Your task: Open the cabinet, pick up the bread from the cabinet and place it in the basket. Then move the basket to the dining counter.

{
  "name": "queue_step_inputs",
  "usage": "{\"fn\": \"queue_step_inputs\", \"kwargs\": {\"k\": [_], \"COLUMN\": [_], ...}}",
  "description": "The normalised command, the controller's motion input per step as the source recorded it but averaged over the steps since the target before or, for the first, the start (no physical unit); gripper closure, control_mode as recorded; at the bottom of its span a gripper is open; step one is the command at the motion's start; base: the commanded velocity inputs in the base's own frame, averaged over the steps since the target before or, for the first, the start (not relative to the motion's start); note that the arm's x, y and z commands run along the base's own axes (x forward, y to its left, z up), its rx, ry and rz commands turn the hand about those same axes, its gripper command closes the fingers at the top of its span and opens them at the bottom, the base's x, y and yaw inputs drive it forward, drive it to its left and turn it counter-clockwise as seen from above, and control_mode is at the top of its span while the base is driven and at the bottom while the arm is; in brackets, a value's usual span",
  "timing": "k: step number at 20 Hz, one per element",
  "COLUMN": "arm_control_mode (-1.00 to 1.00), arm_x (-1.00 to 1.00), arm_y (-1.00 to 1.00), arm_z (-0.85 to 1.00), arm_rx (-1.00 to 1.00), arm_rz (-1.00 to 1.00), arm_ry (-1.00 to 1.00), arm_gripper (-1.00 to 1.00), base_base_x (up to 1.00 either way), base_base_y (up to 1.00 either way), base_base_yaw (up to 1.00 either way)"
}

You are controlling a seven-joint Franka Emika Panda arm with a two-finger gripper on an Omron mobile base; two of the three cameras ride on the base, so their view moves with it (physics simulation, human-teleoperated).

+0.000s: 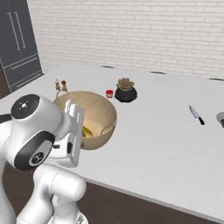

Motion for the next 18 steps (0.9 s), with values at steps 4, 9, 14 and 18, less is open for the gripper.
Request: {"fn": "queue_step_inputs", "kwargs": {"k": [4,9,14,18], "arm_control_mode": [-1.0,-1.0,-1.0,-1.0], "arm_x": [1.0,1.0,0.96,0.84], "arm_y": [0.0,-0.03,-0.2,-0.06], "arm_z": [-0.44,-0.35,-0.26,-0.44], "arm_rx": [-0.03,-0.01,0.0,0.0], "arm_rz": [0.0,0.01,0.1,0.11], "arm_ry": [0.0,0.0,0.0,0.05], "arm_gripper": [1.0,1.0,1.0,1.0], "base_base_x": [0.0,0.0,0.0,0.0], "base_base_y": [0.0,0.0,0.0,0.0], "base_base_yaw": [0.0,0.0,0.0,0.0]}}
